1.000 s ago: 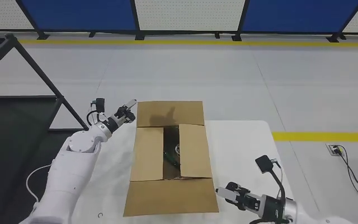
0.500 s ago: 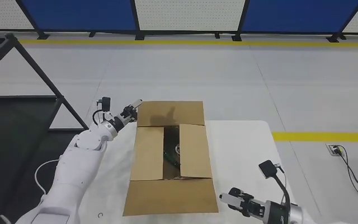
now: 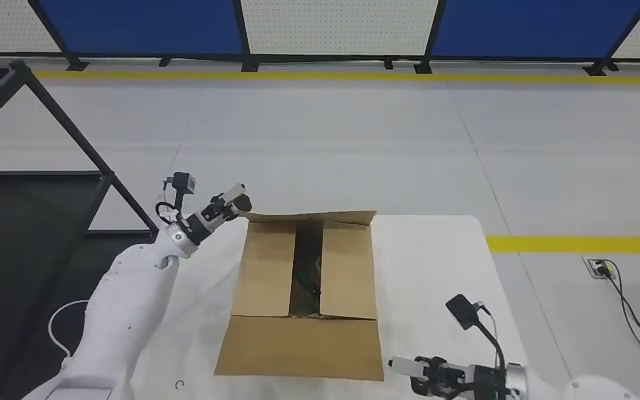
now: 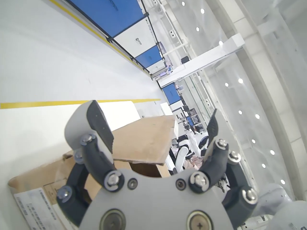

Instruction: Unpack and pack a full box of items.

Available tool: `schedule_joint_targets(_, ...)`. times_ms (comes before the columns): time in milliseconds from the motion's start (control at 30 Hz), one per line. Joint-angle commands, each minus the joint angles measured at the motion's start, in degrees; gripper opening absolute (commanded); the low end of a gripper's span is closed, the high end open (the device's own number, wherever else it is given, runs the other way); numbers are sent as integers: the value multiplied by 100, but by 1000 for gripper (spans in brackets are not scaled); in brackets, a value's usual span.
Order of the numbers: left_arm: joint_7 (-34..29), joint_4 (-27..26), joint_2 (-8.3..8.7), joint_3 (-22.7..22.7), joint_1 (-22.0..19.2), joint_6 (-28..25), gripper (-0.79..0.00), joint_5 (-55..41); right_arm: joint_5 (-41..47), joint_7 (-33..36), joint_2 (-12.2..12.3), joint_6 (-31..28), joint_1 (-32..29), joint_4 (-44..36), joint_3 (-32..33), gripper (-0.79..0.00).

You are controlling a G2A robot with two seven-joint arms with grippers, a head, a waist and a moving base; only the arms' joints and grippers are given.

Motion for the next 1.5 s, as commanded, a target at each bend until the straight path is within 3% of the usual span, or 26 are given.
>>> schedule_joint_targets(0, -37, -179, 55, -27, 95, 72, 0, -95, -54, 83, 31, 109, 45, 71, -82, 0)
schedule_joint_targets(400, -630, -1795, 483, 27, 864, 664, 0, -786, -157, 82, 149, 299, 474, 541, -877, 0)
schedule_joint_targets(567, -761, -2200, 660, 83, 1078, 795, 0, -991, -83, -10, 187, 179, 576, 581, -1092, 0)
schedule_joint_targets(800, -886, -2495, 845, 268, 1232, 920, 0, -1150, 68, -304, 239, 167, 586, 620, -1152, 0)
schedule_joint_targets(1000, -908, -2650, 955, 492, 1301, 942, 0, -1268, 610, -685, 239, -207, 653, 633, -1332, 0)
schedule_joint_targets(1300, -914, -2792, 1130, 710, 1387, 948, 0, -1465, 1190, -1616, 195, -604, 1187, 906, -1692, 0)
schedule_joint_targets(1467, -816, -2836, 1205, 748, 1404, 851, 0, -1695, 1141, -1662, 209, -484, 1455, 1044, -1898, 0)
